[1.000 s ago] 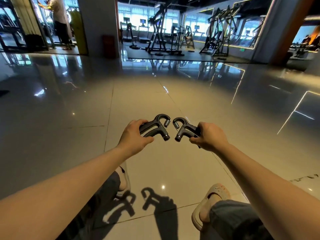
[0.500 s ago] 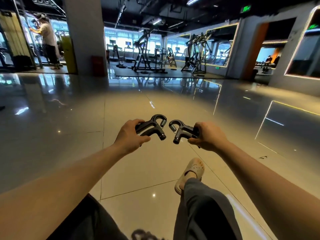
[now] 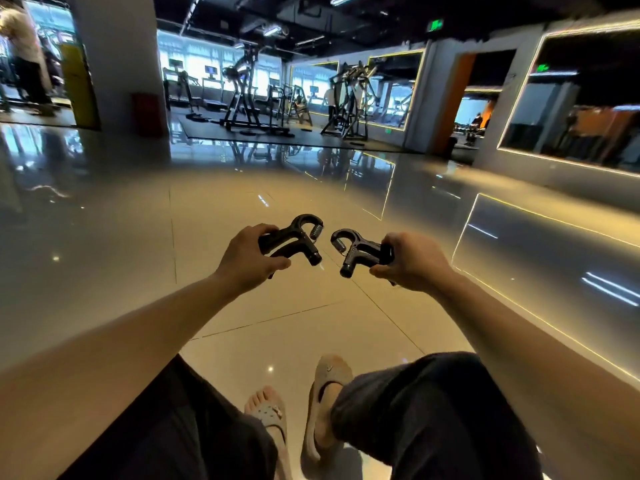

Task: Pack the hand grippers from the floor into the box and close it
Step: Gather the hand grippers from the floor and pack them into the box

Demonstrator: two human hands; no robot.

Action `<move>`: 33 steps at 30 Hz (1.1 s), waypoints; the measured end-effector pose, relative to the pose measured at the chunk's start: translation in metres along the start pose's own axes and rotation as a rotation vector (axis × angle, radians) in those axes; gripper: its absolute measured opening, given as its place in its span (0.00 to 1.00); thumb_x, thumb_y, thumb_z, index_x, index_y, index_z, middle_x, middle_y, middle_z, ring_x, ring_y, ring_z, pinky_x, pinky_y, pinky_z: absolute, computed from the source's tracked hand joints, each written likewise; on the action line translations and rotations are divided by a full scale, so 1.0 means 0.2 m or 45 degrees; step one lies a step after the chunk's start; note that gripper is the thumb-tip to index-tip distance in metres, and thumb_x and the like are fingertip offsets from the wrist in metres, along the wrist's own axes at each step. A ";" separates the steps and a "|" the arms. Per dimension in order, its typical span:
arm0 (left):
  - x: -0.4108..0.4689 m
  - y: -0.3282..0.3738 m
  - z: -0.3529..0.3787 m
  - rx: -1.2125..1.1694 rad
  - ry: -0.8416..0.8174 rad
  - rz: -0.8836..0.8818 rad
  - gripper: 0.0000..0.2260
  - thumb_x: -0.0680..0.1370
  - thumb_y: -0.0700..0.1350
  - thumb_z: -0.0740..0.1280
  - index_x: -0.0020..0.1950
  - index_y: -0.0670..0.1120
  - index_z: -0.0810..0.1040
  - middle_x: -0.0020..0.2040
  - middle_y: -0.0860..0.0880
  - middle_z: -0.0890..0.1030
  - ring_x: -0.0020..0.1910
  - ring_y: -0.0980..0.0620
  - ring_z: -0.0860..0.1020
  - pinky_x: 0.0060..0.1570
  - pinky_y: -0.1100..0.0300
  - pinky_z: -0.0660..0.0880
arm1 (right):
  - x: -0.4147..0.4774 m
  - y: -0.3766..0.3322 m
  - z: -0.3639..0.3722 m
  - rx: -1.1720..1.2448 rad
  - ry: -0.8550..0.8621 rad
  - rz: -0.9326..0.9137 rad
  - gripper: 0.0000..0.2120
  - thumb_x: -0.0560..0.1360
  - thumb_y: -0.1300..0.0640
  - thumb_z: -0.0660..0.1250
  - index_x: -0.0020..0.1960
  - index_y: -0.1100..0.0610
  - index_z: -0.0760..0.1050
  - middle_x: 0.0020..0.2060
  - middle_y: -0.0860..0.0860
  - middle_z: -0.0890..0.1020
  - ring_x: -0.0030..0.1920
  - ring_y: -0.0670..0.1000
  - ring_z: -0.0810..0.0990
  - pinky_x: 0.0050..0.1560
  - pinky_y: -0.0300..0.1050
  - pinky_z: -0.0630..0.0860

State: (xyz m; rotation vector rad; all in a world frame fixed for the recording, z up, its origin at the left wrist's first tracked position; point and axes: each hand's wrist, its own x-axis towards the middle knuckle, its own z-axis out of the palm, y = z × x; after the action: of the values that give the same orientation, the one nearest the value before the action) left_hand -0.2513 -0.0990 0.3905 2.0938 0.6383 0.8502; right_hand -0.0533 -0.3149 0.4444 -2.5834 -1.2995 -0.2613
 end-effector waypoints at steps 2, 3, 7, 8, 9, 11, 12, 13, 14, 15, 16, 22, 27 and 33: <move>-0.09 0.05 0.05 -0.014 -0.024 0.010 0.32 0.71 0.43 0.79 0.73 0.46 0.72 0.64 0.46 0.76 0.60 0.46 0.76 0.54 0.48 0.81 | -0.13 0.04 -0.04 0.013 -0.026 0.028 0.17 0.72 0.46 0.76 0.54 0.53 0.77 0.41 0.49 0.83 0.40 0.50 0.82 0.38 0.44 0.77; -0.13 0.07 0.08 -0.019 -0.037 0.010 0.32 0.71 0.43 0.79 0.73 0.46 0.72 0.63 0.47 0.76 0.60 0.47 0.76 0.52 0.52 0.81 | -0.19 0.06 -0.06 0.009 -0.036 0.040 0.17 0.72 0.46 0.76 0.55 0.54 0.77 0.42 0.49 0.83 0.39 0.49 0.82 0.39 0.45 0.78; -0.29 0.11 0.20 -0.033 -0.091 0.040 0.31 0.70 0.42 0.79 0.72 0.47 0.73 0.61 0.47 0.76 0.51 0.51 0.79 0.40 0.64 0.76 | -0.44 0.18 -0.11 -0.016 -0.101 0.098 0.15 0.73 0.47 0.76 0.52 0.52 0.76 0.38 0.46 0.80 0.35 0.44 0.79 0.32 0.38 0.68; -0.33 0.12 0.22 -0.036 -0.111 0.047 0.31 0.70 0.42 0.79 0.71 0.47 0.73 0.61 0.47 0.76 0.51 0.51 0.79 0.40 0.63 0.77 | -0.50 0.21 -0.13 -0.026 -0.119 0.118 0.14 0.73 0.48 0.76 0.52 0.52 0.75 0.37 0.45 0.79 0.34 0.43 0.78 0.32 0.38 0.67; -0.35 0.12 0.25 -0.043 -0.136 0.055 0.31 0.70 0.43 0.79 0.71 0.47 0.73 0.61 0.47 0.76 0.53 0.49 0.79 0.41 0.61 0.78 | -0.56 0.23 -0.14 -0.026 -0.136 0.139 0.14 0.73 0.48 0.76 0.51 0.53 0.75 0.37 0.45 0.79 0.35 0.44 0.78 0.33 0.39 0.69; -0.43 0.15 0.31 -0.051 -0.191 0.055 0.32 0.70 0.43 0.79 0.71 0.47 0.73 0.62 0.48 0.77 0.57 0.48 0.78 0.43 0.61 0.78 | -0.69 0.29 -0.15 -0.049 -0.158 0.172 0.16 0.72 0.48 0.77 0.53 0.54 0.76 0.39 0.48 0.81 0.37 0.46 0.79 0.38 0.42 0.76; -0.47 0.17 0.34 -0.046 -0.217 0.059 0.32 0.70 0.44 0.79 0.71 0.47 0.73 0.62 0.48 0.77 0.57 0.49 0.78 0.43 0.60 0.78 | -0.74 0.31 -0.14 -0.064 -0.167 0.185 0.17 0.72 0.47 0.77 0.54 0.55 0.77 0.40 0.49 0.82 0.37 0.46 0.79 0.41 0.43 0.78; -0.52 0.18 0.39 -0.045 -0.250 0.061 0.32 0.70 0.44 0.79 0.71 0.47 0.73 0.62 0.48 0.77 0.56 0.49 0.79 0.44 0.58 0.79 | -0.81 0.33 -0.14 -0.068 -0.188 0.204 0.17 0.72 0.47 0.77 0.54 0.55 0.77 0.42 0.49 0.82 0.38 0.46 0.80 0.43 0.44 0.78; -0.57 0.19 0.43 -0.043 -0.280 0.066 0.32 0.70 0.44 0.79 0.71 0.47 0.73 0.62 0.48 0.77 0.55 0.48 0.79 0.43 0.57 0.79 | -0.87 0.35 -0.13 -0.055 -0.209 0.223 0.17 0.72 0.47 0.77 0.55 0.55 0.77 0.42 0.49 0.82 0.39 0.47 0.80 0.43 0.43 0.78; -0.63 0.20 0.48 -0.044 -0.307 0.076 0.31 0.70 0.44 0.79 0.71 0.47 0.73 0.61 0.47 0.76 0.54 0.48 0.79 0.42 0.59 0.78 | -0.94 0.38 -0.12 -0.040 -0.222 0.243 0.18 0.72 0.47 0.77 0.55 0.55 0.77 0.43 0.49 0.82 0.40 0.47 0.80 0.43 0.42 0.78; -0.68 0.22 0.53 -0.045 -0.327 0.093 0.31 0.70 0.44 0.79 0.71 0.46 0.73 0.61 0.47 0.76 0.54 0.48 0.79 0.41 0.61 0.76 | -1.00 0.40 -0.12 -0.037 -0.232 0.262 0.18 0.72 0.47 0.77 0.55 0.55 0.77 0.44 0.50 0.82 0.41 0.48 0.81 0.43 0.42 0.77; -0.90 0.34 0.74 -0.043 -0.450 0.113 0.31 0.71 0.44 0.79 0.72 0.46 0.72 0.62 0.46 0.76 0.51 0.51 0.78 0.40 0.63 0.75 | -1.33 0.56 -0.12 -0.028 -0.275 0.395 0.20 0.70 0.46 0.77 0.55 0.55 0.78 0.46 0.51 0.83 0.44 0.51 0.82 0.51 0.52 0.82; -1.03 0.45 0.95 0.015 -0.543 0.128 0.29 0.70 0.45 0.79 0.70 0.46 0.74 0.58 0.48 0.76 0.39 0.48 0.81 0.39 0.56 0.79 | -1.59 0.76 -0.09 -0.022 -0.280 0.500 0.20 0.68 0.43 0.77 0.52 0.53 0.76 0.42 0.49 0.80 0.40 0.50 0.79 0.41 0.46 0.77; -1.08 0.54 1.24 0.139 -0.758 0.146 0.29 0.70 0.44 0.79 0.68 0.46 0.74 0.58 0.47 0.76 0.36 0.48 0.81 0.40 0.52 0.82 | -1.88 1.09 0.03 0.082 -0.345 0.715 0.21 0.66 0.45 0.76 0.53 0.53 0.76 0.43 0.50 0.81 0.43 0.52 0.81 0.48 0.54 0.81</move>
State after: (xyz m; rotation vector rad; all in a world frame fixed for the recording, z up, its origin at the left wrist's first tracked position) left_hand -0.1912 -0.4221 0.2825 2.3420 0.2486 0.2185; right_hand -0.0984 -0.7263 0.3109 -2.8607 -0.5815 0.2338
